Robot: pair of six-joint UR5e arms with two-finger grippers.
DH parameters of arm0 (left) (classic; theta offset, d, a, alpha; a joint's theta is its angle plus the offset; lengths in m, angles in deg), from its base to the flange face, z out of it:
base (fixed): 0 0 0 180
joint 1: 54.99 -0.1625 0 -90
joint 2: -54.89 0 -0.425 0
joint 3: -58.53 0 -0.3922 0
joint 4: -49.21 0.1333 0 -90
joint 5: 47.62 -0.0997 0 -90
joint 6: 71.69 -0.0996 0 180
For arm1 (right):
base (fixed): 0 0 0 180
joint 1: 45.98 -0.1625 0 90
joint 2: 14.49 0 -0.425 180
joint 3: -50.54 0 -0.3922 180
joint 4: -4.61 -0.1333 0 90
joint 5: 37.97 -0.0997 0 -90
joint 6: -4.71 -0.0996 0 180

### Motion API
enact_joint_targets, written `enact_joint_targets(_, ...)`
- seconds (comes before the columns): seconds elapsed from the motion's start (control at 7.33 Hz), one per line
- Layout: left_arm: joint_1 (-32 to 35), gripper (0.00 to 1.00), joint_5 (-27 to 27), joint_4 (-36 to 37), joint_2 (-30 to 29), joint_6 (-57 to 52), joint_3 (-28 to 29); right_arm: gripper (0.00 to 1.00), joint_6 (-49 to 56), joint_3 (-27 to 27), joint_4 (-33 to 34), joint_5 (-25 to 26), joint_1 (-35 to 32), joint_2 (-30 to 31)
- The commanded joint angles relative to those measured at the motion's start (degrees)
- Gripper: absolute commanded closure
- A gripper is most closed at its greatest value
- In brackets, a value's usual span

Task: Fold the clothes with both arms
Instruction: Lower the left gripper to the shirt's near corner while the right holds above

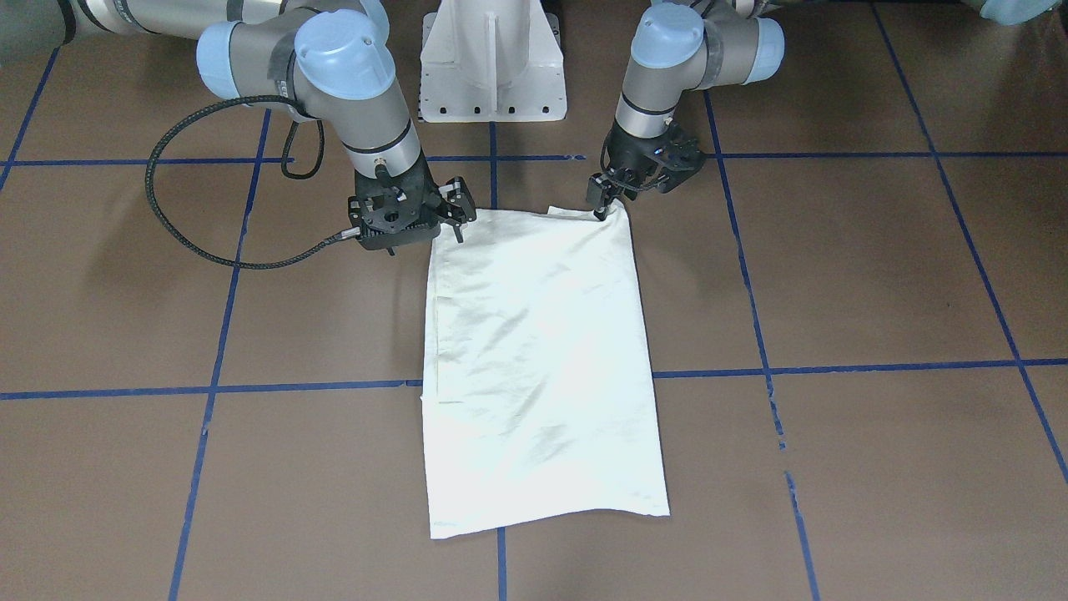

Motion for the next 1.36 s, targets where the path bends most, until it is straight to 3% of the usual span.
enact_joint_targets(0.0, 0.4, 0.29, -0.1, 0.5, 0.1, -0.1, 0.2, 0.00, 0.1, 0.0, 0.0, 0.1, -0.1, 0.0)
enact_joint_targets(0.41, 0.1, 0.32, -0.1, 0.3, -0.2, -0.2, 0.5, 0.00, 0.1, 0.0, 0.0, 0.0, -0.1, 0.4)
enact_joint_targets(0.55, 0.1, 0.37, 0.0, 0.3, -0.6, -0.2, 1.3, 0.00, 0.1, 0.0, 0.0, 0.0, -0.1, 0.4)
enact_joint_targets(0.82, 0.0, 0.71, -0.1, 0.2, -0.8, -0.1, 1.4, 0.00, 0.1, 0.0, 0.0, 0.0, -0.1, 0.4)
enact_joint_targets(0.95, 0.1, 0.97, -0.1, 0.2, -0.8, -0.1, 1.3, 0.00, 0.1, 0.0, 0.0, 0.0, -0.1, 0.4)
enact_joint_targets(1.23, 0.3, 1.00, -1.0, 0.3, -0.8, -0.5, 0.4, 0.00, 0.1, 0.3, 0.0, 0.0, -0.1, 1.1)
